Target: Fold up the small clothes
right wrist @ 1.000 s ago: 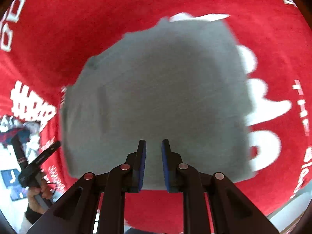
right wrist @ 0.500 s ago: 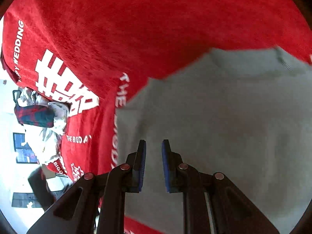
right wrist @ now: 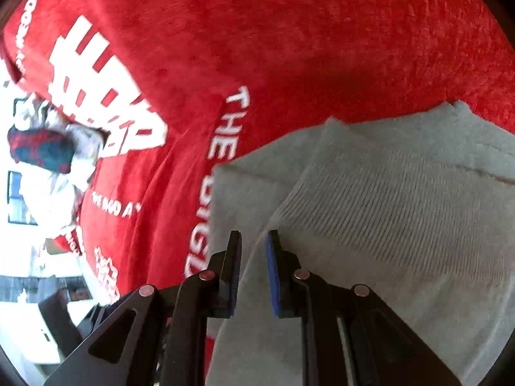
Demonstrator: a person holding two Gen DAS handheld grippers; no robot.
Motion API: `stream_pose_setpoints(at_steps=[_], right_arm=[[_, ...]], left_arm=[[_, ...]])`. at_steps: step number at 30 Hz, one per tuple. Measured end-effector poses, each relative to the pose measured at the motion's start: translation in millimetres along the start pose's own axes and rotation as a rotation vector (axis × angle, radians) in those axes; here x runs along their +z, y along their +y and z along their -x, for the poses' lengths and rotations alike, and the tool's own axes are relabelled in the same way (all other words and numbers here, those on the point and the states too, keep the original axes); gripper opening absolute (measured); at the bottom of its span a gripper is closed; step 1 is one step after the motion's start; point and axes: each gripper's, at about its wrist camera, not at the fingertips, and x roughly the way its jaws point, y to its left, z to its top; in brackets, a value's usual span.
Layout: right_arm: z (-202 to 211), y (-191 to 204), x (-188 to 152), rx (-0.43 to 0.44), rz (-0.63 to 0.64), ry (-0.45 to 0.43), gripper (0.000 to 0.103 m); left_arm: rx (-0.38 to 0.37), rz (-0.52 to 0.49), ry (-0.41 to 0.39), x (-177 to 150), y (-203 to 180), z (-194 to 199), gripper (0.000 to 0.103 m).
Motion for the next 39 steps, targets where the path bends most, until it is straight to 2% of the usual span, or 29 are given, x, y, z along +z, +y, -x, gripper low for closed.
stream_pose_setpoints(at_steps=[3, 6, 8, 9, 10, 19, 23, 28, 33, 38, 39], right_arm=[[16, 4, -14, 0.023, -0.010, -0.008, 0.018], [30, -6, -36, 0.054, -0.071, 0.005, 0.019], [39, -18, -53, 0.078, -0.132, 0.018, 0.033], [43, -23, -61, 0.079, -0.155, 0.019, 0.049], [47, -27, -70, 0.082, -0.173, 0.017, 0.055], [67, -66, -139, 0.111, -0.346, 0.028, 0.056], [69, -77, -156, 0.128, -0.400, 0.026, 0.059], [68, -83, -170, 0.168, -0.449, 0.021, 0.059], [54, -87, -182, 0.265, -0.545, 0.010, 0.059], [16, -75, -186, 0.463, -0.676, 0.008, 0.059], [8, -71, -186, 0.478, -0.691, 0.014, 0.059]], left_arm=[[-0.007, -0.003, 0.019, -1, 1, -3, 0.102], [-0.019, -0.014, 0.023, -2, 1, -1, 0.102], [-0.019, -0.022, 0.023, -2, 0, 0, 0.102], [-0.020, -0.027, 0.024, -1, -1, 0, 0.102], [-0.022, -0.033, 0.024, -1, -2, 1, 0.102], [-0.033, -0.082, 0.026, -2, -15, 5, 0.102], [-0.045, -0.097, 0.033, -3, -22, 6, 0.102], [-0.047, -0.118, 0.038, -3, -32, 6, 0.102], [-0.092, -0.103, 0.046, -5, -32, 8, 0.102], [-0.106, -0.083, 0.072, -10, -31, 4, 0.102], [-0.106, -0.079, 0.072, -11, -31, 4, 0.102]])
